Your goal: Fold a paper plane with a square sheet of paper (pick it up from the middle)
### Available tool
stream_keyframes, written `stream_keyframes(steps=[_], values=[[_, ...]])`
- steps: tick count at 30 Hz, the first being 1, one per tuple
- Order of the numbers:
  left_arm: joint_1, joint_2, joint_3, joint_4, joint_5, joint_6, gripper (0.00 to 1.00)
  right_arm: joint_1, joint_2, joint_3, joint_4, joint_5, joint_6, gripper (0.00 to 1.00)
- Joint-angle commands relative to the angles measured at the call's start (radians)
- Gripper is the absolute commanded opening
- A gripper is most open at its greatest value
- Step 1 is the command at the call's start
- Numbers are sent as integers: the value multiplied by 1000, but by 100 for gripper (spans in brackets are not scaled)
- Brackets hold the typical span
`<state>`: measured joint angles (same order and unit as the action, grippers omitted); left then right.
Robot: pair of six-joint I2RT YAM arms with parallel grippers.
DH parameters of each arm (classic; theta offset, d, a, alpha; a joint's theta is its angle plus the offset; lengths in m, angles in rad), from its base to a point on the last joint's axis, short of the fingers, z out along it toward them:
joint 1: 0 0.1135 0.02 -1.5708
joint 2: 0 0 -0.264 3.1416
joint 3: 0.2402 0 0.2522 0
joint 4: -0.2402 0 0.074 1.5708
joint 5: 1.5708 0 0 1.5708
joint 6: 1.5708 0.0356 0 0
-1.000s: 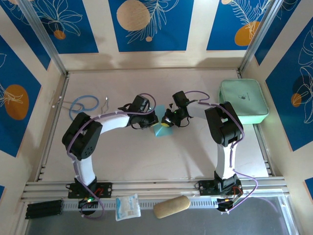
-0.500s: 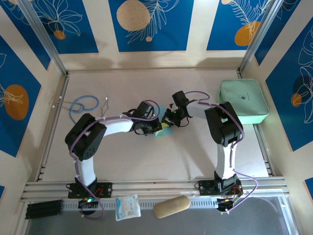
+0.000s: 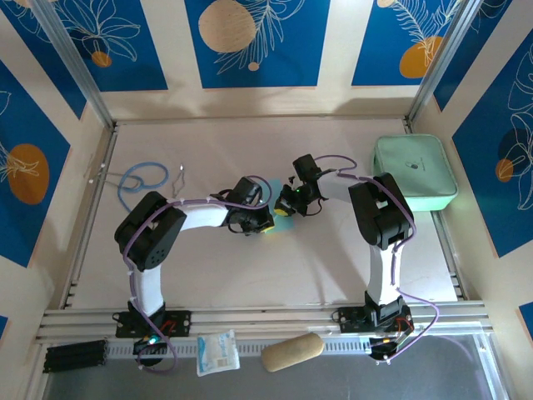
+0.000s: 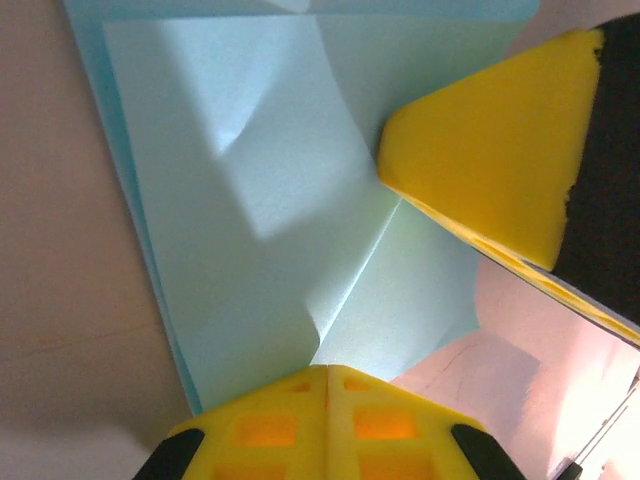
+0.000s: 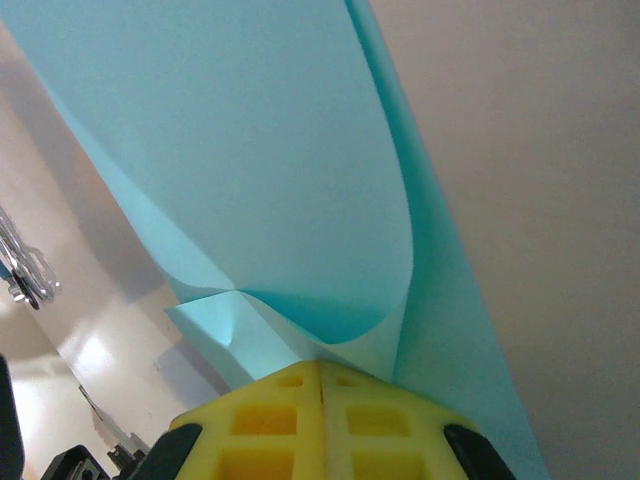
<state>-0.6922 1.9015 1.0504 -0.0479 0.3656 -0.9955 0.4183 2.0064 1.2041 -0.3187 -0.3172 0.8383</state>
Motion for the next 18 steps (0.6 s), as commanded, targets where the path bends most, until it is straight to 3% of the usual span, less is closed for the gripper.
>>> stream_keyframes(steps=[1, 18], values=[[-4, 14, -22, -18, -12, 13, 6, -15, 63, -30, -130, 128, 1, 2], [4, -75, -200, 27, 12, 56, 5, -16, 74, -24, -152, 139, -18, 2]])
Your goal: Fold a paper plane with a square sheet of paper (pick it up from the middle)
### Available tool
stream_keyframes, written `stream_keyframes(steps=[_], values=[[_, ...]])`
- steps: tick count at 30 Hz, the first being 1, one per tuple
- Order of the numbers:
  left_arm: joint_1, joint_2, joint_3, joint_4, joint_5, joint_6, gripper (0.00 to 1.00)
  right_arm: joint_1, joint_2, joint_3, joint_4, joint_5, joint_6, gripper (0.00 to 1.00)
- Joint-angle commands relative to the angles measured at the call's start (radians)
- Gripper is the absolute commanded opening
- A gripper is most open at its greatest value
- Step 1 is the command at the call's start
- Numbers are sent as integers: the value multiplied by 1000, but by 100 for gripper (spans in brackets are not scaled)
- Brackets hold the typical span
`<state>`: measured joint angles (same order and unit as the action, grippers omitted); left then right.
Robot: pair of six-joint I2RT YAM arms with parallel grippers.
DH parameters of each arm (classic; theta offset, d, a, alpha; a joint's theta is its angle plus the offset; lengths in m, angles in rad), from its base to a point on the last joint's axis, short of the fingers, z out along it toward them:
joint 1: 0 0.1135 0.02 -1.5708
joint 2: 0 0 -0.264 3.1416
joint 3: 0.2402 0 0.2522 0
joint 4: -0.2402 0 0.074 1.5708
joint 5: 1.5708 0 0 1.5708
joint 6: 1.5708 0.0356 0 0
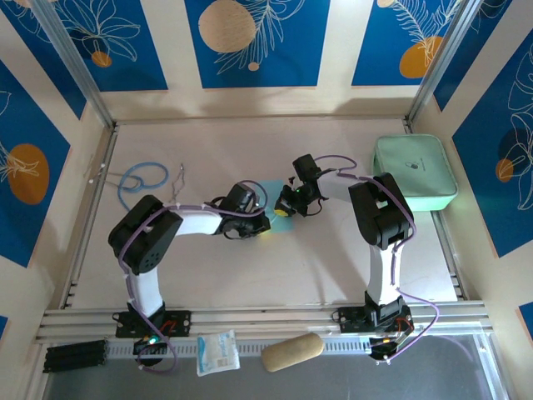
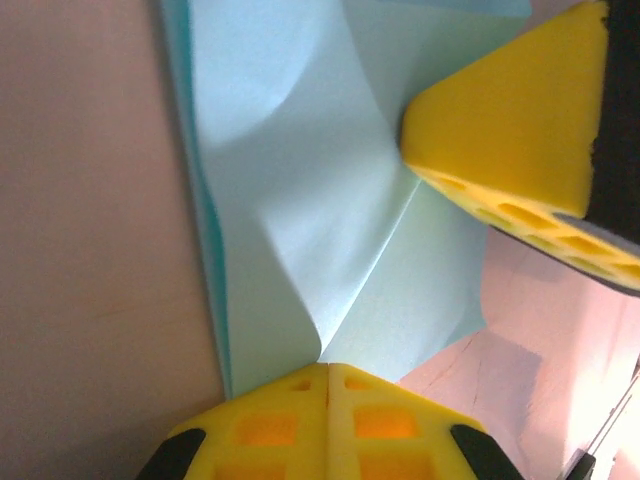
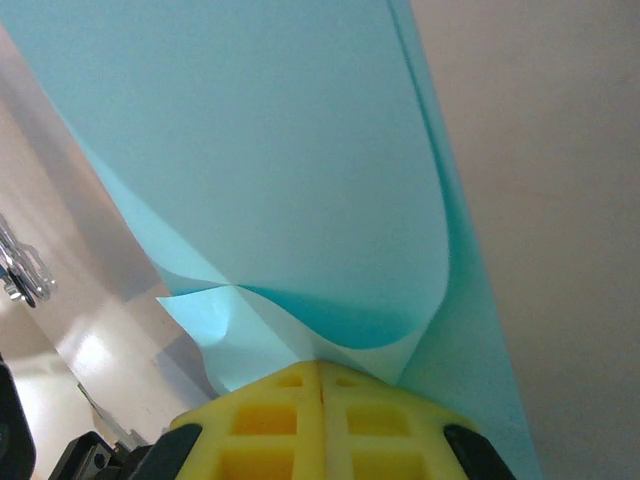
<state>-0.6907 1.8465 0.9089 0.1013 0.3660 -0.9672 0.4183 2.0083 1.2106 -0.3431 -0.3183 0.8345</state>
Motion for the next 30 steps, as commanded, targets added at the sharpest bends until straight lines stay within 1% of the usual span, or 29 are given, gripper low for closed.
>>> stream_keyframes(steps=[1, 4, 7, 10, 13, 17, 20, 26, 30], values=[[3, -36, -59, -129, 13, 33, 5, -16, 73, -32, -127, 140, -16, 2], [3, -88, -33, -148, 16, 43, 6, -16, 70, -34, -128, 137, -16, 2], [4, -114, 6, -121, 24, 41, 6, -16, 67, -36, -125, 133, -12, 2], [4, -97, 43, -102, 13, 35, 6, -16, 70, -36, -123, 133, -11, 2], [8, -54, 76, -107, -18, 29, 5, -16, 70, -37, -122, 132, -9, 2], [14, 0, 97, -109, -29, 10, 4, -16, 66, -39, -120, 131, -8, 2], [14, 22, 90, -110, -24, 0, 4, -15, 64, -38, -117, 127, -9, 2], [14, 25, 69, -148, -59, 9, 2, -16, 56, -28, -106, 112, -20, 2], [14, 33, 43, -152, -70, 10, 1, -16, 34, -18, -77, 78, -32, 2]])
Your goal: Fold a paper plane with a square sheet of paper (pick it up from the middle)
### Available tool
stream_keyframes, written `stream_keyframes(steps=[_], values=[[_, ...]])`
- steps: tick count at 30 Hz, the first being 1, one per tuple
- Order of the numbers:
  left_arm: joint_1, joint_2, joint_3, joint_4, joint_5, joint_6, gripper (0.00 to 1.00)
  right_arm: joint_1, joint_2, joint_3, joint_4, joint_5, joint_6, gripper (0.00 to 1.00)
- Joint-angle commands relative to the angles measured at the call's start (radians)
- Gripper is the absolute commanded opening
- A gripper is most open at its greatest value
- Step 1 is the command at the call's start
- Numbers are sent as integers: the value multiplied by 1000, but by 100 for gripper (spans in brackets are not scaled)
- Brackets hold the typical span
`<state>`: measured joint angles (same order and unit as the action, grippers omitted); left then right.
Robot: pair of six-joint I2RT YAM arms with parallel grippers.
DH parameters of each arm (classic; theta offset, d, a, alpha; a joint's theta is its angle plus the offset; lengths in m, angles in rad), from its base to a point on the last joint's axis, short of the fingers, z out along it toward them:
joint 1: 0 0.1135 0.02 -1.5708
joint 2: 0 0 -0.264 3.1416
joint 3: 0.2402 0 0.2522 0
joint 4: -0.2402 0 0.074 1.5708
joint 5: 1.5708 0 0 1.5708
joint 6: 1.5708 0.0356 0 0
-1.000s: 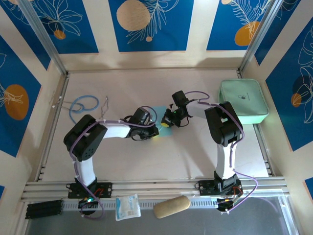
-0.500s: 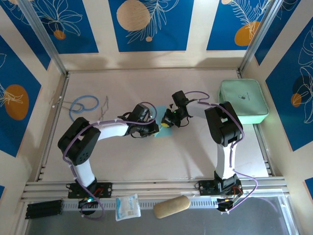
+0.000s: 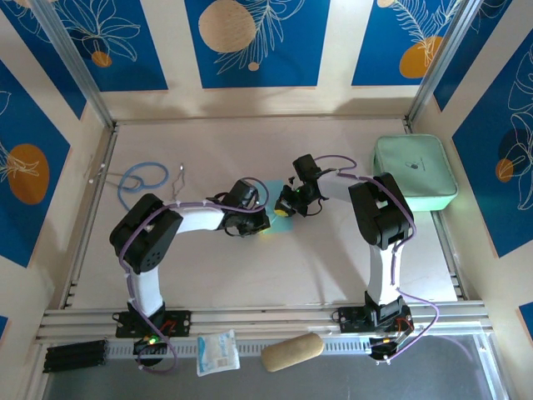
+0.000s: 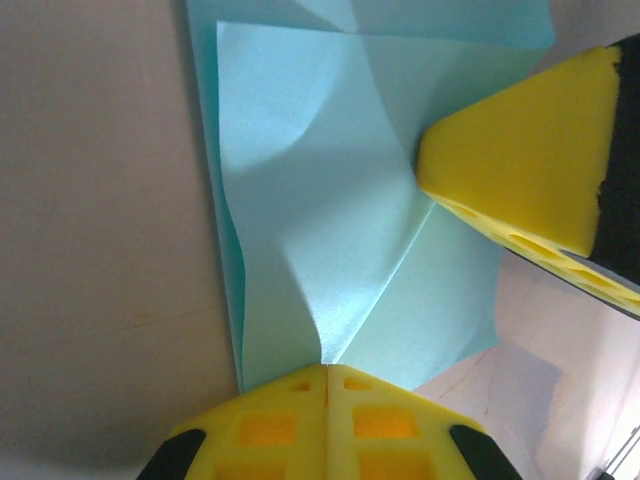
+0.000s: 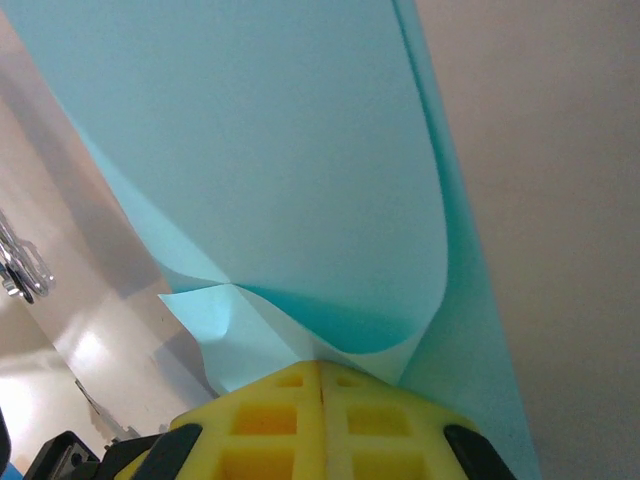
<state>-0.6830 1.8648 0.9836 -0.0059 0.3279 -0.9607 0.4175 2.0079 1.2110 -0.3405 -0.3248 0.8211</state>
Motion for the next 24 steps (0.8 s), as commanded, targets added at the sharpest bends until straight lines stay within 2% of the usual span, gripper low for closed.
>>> stream_keyframes(steps=[1, 10, 24], values=[[8, 16, -38, -42, -33, 3, 1, -15, 25, -13, -70, 73, -24, 2], [8, 26, -59, -19, -17, -3, 0, 4, -88, 11, -25, 3, -92, 3], [8, 22, -60, -5, -3, -7, 0, 55, -19, -20, -1, -22, -91, 3]])
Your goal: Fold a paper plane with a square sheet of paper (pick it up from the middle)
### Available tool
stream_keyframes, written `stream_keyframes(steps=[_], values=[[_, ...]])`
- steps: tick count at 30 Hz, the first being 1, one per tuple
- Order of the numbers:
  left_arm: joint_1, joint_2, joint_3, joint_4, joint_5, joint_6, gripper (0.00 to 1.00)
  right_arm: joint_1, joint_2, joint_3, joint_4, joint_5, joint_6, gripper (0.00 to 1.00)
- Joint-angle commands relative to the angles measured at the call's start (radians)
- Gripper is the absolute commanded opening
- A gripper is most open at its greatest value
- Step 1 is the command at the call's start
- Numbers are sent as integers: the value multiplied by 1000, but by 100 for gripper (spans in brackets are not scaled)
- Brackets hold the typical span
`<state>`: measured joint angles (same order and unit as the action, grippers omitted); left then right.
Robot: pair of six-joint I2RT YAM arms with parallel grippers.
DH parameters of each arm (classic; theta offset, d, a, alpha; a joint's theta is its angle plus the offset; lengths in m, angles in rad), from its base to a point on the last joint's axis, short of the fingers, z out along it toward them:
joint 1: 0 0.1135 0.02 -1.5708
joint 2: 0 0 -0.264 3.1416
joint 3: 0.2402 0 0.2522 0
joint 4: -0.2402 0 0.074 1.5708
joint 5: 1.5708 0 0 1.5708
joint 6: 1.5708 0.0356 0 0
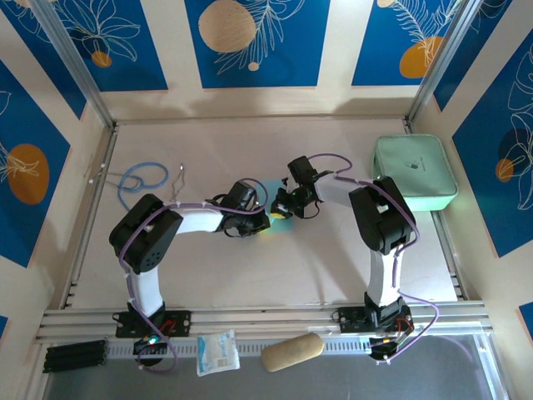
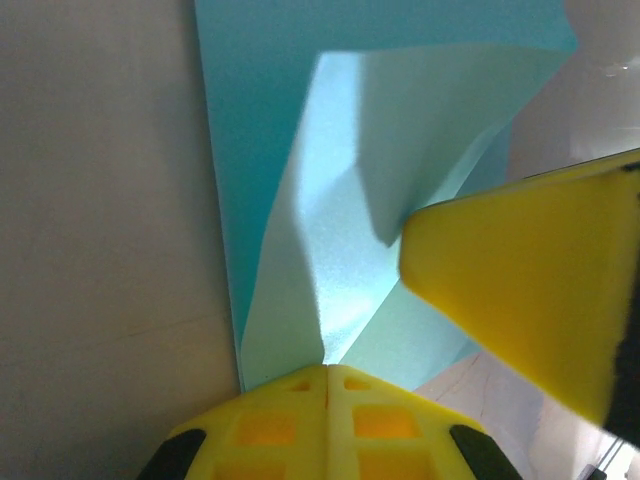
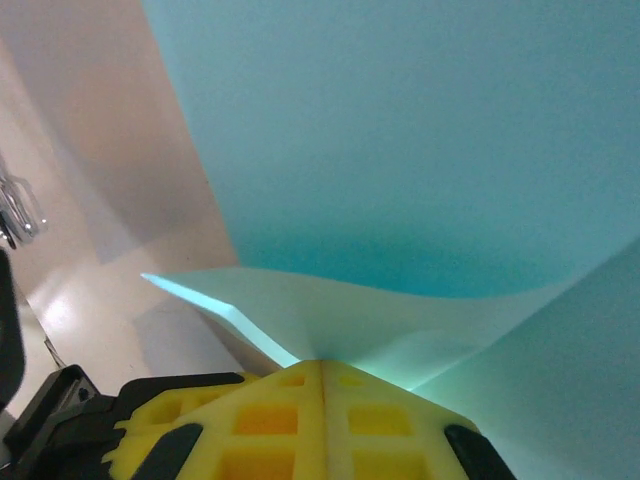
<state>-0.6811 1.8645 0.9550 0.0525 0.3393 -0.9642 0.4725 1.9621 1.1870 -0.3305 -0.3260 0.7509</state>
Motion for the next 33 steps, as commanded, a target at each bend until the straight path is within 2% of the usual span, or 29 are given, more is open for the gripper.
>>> stream_keyframes(steps=[1, 5, 10, 21, 25, 33], values=[[6, 19, -30, -64, -12, -3, 0, 0, 32, 6, -17, -11, -22, 3], [9, -16, -10, -53, -1, -5, 0, -7, 49, -1, -27, 19, -24, 3], [17, -39, -7, -14, 3, -20, 5, -12, 60, -6, -27, 21, -30, 2], [27, -11, -41, 30, -3, -53, 5, -12, 58, -3, -12, -3, -31, 2], [28, -28, -54, 86, 28, -69, 5, -17, 55, -1, -15, -1, -33, 2], [32, -48, -54, 98, 17, -52, 11, -17, 58, -4, -14, 2, -30, 2]])
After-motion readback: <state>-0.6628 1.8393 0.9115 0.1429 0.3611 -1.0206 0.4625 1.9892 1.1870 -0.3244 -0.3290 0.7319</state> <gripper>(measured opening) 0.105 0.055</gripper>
